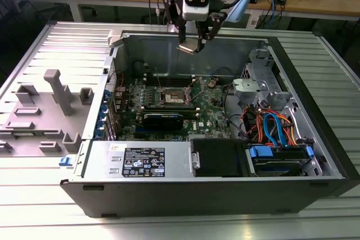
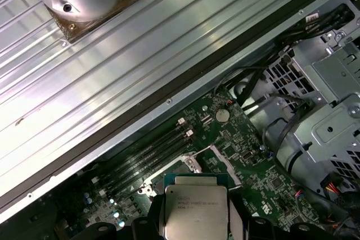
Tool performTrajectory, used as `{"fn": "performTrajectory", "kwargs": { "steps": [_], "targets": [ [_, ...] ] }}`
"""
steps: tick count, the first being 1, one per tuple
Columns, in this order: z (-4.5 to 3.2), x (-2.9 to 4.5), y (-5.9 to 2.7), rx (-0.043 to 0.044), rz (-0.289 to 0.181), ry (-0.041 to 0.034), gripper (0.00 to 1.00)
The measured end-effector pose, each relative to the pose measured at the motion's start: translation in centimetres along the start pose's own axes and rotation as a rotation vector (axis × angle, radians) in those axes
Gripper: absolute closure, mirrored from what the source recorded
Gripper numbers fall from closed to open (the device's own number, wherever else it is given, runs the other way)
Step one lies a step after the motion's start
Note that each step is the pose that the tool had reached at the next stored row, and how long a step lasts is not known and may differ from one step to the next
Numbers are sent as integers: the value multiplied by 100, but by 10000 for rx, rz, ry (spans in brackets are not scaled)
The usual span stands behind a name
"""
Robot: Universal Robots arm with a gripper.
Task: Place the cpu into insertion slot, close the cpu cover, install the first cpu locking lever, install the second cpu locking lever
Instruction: 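Place the cpu into insertion slot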
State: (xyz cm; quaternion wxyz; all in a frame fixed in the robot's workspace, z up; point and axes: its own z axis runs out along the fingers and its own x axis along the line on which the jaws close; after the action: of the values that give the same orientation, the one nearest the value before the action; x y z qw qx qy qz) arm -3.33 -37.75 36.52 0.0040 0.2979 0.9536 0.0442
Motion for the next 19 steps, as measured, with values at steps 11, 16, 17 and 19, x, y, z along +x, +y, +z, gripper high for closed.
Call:
{"fn": "performTrajectory", "kwargs": {
  "steps": [11,16,17,19],
  "targets": [
    [5,0,-1,-14,779,-68,45],
    [5,1,-1,-15,830,-73,45],
    [5,1,-1,-16,830,-73,45],
    [5,1,-1,-16,831,-73,45]
  ]
}}
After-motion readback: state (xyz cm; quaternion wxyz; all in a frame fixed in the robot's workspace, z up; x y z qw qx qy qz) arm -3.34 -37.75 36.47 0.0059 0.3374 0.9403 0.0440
